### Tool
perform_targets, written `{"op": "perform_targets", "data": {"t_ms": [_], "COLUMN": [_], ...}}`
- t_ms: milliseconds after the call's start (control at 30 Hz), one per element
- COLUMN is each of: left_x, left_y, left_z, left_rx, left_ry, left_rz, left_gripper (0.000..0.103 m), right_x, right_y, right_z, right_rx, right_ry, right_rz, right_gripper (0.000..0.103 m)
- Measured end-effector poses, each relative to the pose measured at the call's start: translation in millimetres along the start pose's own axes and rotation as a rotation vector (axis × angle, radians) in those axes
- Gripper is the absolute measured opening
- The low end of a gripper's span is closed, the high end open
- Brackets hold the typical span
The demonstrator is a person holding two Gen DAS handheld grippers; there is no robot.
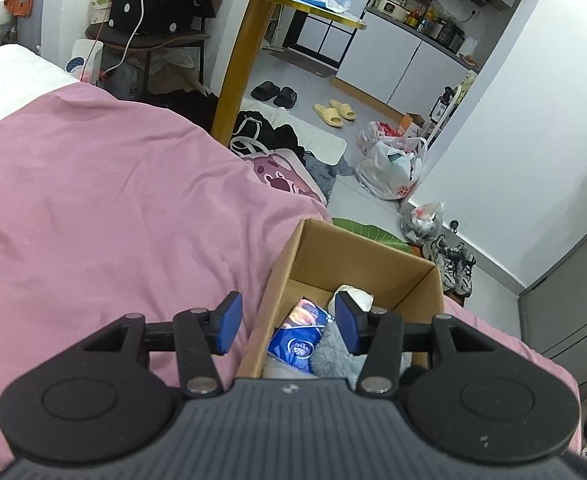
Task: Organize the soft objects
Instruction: 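Open the left tool to drop the denim patch while the right tool releases the bag into the box, then withdraw both tools from the box toward the burger plush and black patch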
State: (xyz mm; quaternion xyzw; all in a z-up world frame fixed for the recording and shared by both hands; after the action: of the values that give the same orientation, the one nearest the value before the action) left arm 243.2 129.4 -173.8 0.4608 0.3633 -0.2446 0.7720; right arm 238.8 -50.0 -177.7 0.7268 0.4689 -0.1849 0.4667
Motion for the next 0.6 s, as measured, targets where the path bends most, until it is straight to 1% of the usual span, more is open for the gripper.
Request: {"op": "perform_targets", "data": {"t_ms": [167, 233, 300, 400, 600], "left_x": [-2, -4, -6, -11, -20], "left_y": [-5, -6, -8, -12, -20], "left_z": [6, 11, 17, 27, 40], "left_rx": [0.053, 0.077, 0.106, 0.147, 0.163], "left_ry": [0.026, 0.036, 0.044, 0.055, 0.068], "left_rz": [0.002, 0.003, -0.001, -0.002, -0.033], "left_gripper": [0.050, 0.053, 0.061, 0.068, 0.078], "right_x": [-15, -21, -29, -42, -67], "right_y": [2, 3, 3, 4, 7], "right_z": [16, 22, 28, 35, 50], "right_rx": [0.010, 0.009, 0.008, 0.007, -0.010], "right_ry": [-0.021, -0.035, -0.041, -0.037, -0.026], "right_rz": [0.010, 0.016, 0.028, 0.049, 0.083], "right_gripper": [0.066, 0.067, 0.069, 0.073, 0.084]}}
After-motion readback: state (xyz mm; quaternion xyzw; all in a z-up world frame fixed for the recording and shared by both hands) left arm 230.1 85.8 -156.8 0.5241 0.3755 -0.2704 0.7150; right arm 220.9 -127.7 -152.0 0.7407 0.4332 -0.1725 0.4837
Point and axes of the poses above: each gripper's, at about its wrist camera, not at the fingertips, and x roughly the way its jaws point, z to its right, y to its top, the point moved 6 cm from there along x, roughly the way its jaws point, and after that the axes turned 8 degrees about -z, right-handed, at the moved point
